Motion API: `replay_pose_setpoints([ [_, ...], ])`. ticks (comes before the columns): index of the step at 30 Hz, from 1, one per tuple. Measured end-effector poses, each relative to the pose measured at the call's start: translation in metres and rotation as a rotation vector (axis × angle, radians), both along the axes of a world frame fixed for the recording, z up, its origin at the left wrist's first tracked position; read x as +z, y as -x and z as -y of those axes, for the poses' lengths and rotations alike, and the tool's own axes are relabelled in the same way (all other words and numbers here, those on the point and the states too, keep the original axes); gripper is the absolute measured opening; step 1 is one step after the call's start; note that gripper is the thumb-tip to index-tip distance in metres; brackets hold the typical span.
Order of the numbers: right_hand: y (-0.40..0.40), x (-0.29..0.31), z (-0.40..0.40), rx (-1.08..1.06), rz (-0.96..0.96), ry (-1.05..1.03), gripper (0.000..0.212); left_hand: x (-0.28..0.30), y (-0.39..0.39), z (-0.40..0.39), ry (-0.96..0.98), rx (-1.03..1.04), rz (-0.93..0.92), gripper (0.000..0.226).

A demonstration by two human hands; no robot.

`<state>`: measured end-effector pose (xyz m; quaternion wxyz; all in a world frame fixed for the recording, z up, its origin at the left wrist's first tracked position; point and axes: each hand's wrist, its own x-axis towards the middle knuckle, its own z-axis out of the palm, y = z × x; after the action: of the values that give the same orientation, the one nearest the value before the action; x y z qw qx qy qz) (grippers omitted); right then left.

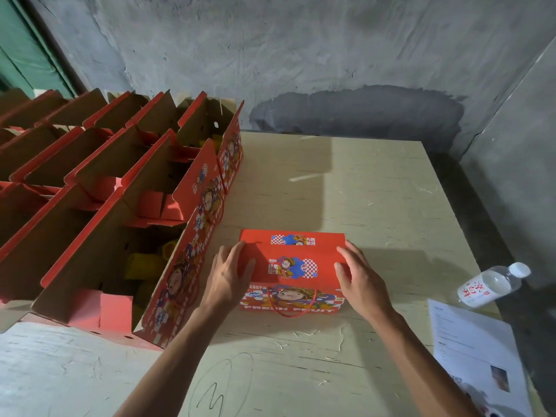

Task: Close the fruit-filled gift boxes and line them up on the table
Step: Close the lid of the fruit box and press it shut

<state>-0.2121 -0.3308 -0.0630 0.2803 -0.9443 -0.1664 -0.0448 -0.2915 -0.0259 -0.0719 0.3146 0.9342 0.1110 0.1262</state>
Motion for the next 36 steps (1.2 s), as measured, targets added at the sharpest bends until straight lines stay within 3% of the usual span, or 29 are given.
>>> replay_pose_setpoints([
  [3,-0.003,-0.003,-0.006,-0.014,-0.001,-0.011,0.040,0.000,-0.004,0.001,-0.029,0.009,-0.008,0.059],
  [13,-0.004,-0.006,-0.008,-0.034,0.080,-0.066,0.020,-0.011,-0.003,0.005,0.229,0.047,0.166,0.021],
  [18,-0.009,-0.007,-0.012,-0.005,0.093,-0.036,0.026,-0.022,-0.002,0.012,0.333,0.101,0.171,0.008],
  [20,-0.013,-0.006,-0.014,-0.010,0.073,-0.047,0.026,-0.022,-0.006,0.013,0.333,0.105,0.155,0.013],
  [24,-0.017,-0.006,-0.018,-0.002,0.032,-0.036,0.024,-0.016,-0.009,0.013,0.191,0.033,0.125,0.016],
  [28,-0.017,0.000,-0.027,0.033,0.258,0.025,0.009,-0.012,-0.019,0.031,-0.234,-0.037,0.193,0.023],
  [31,-0.013,0.002,-0.036,0.040,0.304,0.097,0.010,-0.007,-0.022,0.055,-0.258,-0.065,0.155,0.020],
  [36,-0.005,-0.005,-0.044,0.017,0.310,0.026,0.012,-0.006,-0.029,0.056,-0.348,-0.076,0.123,0.016],
])
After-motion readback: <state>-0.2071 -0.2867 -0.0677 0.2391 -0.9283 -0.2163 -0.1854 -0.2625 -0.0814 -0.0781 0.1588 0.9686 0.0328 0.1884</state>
